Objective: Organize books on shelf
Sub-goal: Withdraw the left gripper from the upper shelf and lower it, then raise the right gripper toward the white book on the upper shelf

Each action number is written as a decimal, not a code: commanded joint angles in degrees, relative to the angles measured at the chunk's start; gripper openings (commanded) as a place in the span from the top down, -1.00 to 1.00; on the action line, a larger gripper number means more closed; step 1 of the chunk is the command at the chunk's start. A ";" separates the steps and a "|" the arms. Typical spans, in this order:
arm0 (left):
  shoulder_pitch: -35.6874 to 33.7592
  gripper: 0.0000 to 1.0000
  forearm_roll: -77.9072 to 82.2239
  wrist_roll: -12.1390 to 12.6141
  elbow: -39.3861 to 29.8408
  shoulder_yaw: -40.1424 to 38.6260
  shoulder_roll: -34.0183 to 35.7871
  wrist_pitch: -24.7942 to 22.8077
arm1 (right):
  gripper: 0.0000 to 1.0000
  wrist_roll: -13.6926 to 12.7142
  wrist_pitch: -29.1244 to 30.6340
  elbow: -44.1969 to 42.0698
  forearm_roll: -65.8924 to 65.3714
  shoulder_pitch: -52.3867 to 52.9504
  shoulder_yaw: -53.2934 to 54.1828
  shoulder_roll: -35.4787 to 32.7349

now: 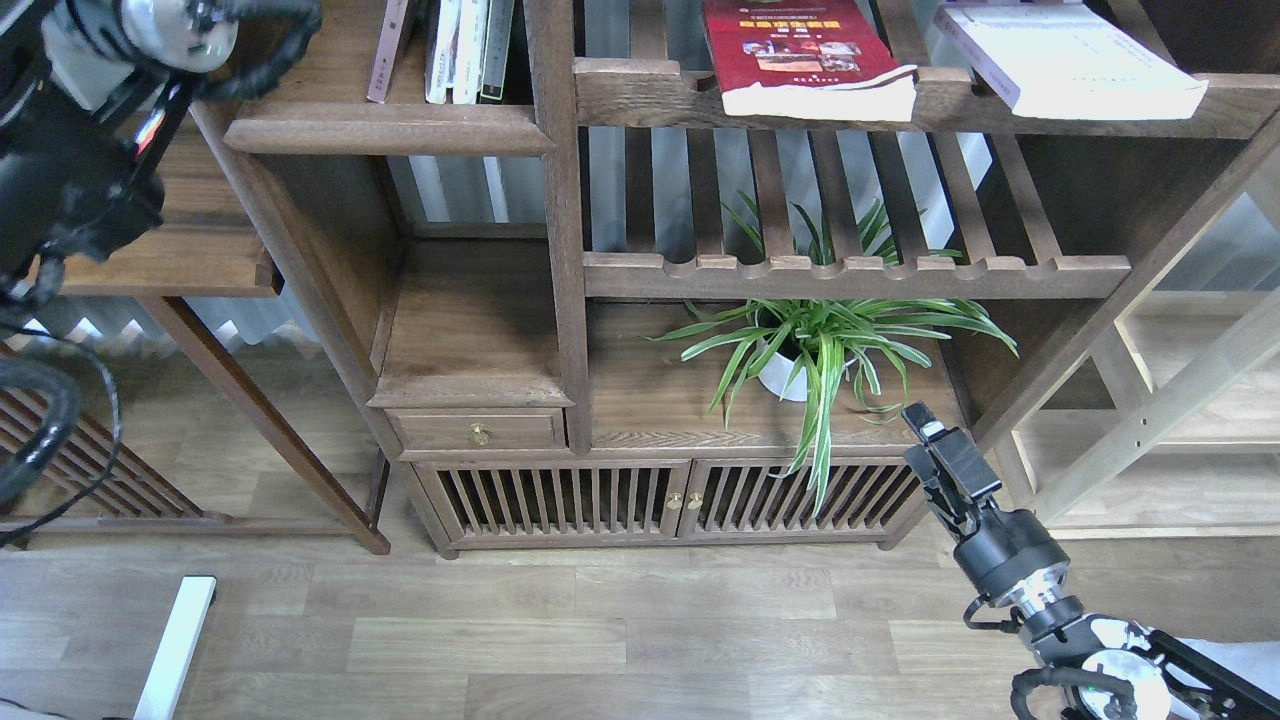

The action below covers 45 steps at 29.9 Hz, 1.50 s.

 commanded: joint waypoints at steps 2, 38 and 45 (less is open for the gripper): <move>4.05 0.36 -0.10 -2.05 -6.63 -0.97 0.72 0.03 | -0.97 0.00 0.00 0.01 0.00 -0.21 -0.18 0.07; 31.64 -0.19 -0.45 -5.48 -36.88 -15.91 -11.66 -14.90 | -0.97 0.26 0.00 0.62 2.37 4.18 7.55 1.39; 39.73 -0.64 -0.45 -4.43 -36.79 -15.12 -17.38 -22.11 | -0.97 0.26 0.00 1.32 2.90 6.73 12.11 3.85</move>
